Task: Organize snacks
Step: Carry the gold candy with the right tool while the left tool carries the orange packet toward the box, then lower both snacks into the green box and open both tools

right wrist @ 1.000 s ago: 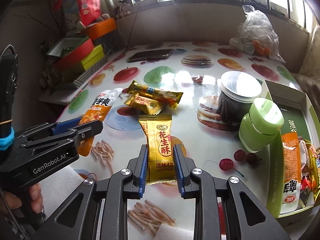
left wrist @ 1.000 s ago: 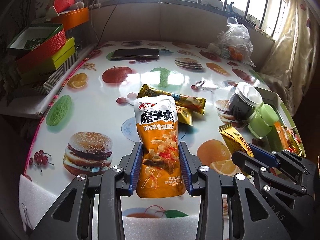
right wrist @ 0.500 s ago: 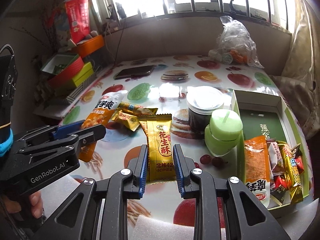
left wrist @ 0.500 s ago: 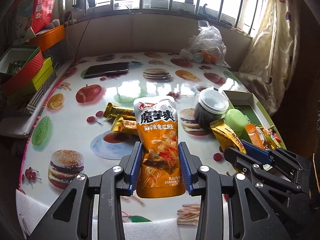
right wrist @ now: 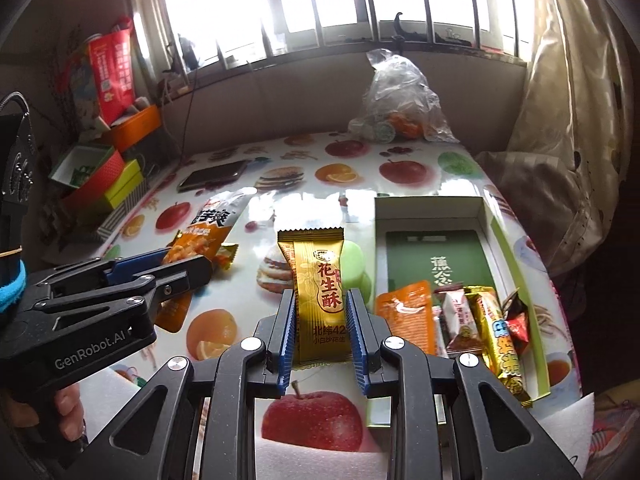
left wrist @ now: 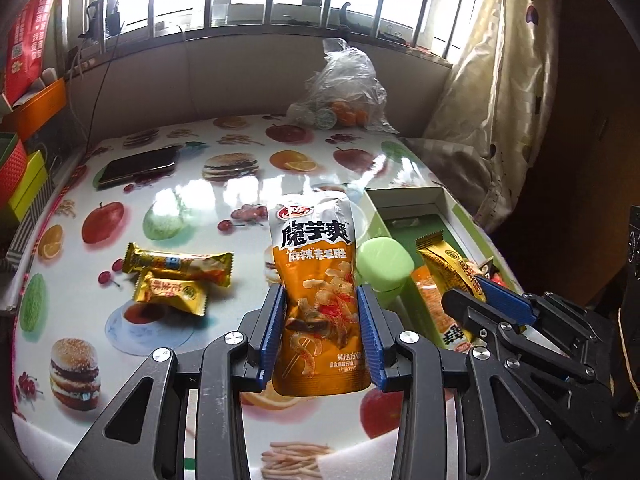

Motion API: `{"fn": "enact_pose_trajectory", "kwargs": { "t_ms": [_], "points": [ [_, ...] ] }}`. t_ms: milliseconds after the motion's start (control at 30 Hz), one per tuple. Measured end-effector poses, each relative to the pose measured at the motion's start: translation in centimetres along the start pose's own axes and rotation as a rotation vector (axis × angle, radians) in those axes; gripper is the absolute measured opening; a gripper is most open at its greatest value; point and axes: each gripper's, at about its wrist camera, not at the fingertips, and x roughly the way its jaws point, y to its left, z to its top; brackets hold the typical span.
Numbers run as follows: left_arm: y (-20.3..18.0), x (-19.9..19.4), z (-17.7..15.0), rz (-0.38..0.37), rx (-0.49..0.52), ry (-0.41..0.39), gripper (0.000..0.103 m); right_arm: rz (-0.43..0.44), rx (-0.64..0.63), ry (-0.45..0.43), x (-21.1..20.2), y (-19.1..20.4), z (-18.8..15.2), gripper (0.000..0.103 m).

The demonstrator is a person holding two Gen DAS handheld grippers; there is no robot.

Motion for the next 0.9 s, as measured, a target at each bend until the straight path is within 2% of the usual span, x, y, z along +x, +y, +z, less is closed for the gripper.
{"fn": "enact_pose_trajectory", "kwargs": {
  "t_ms": [467,900],
  "points": [
    [-5.0,3.1,2.4,-0.085,0.052,0.040,0.038,-0.096,0.074,-0.002,-0.5,-6.4,0.6,0.024],
    [-8.1,8.2,3.2,-0.124,0.074,0.122,0.038,-0.155,0.118,0.050,2.8,-10.8,0.8,0.024]
  ]
}}
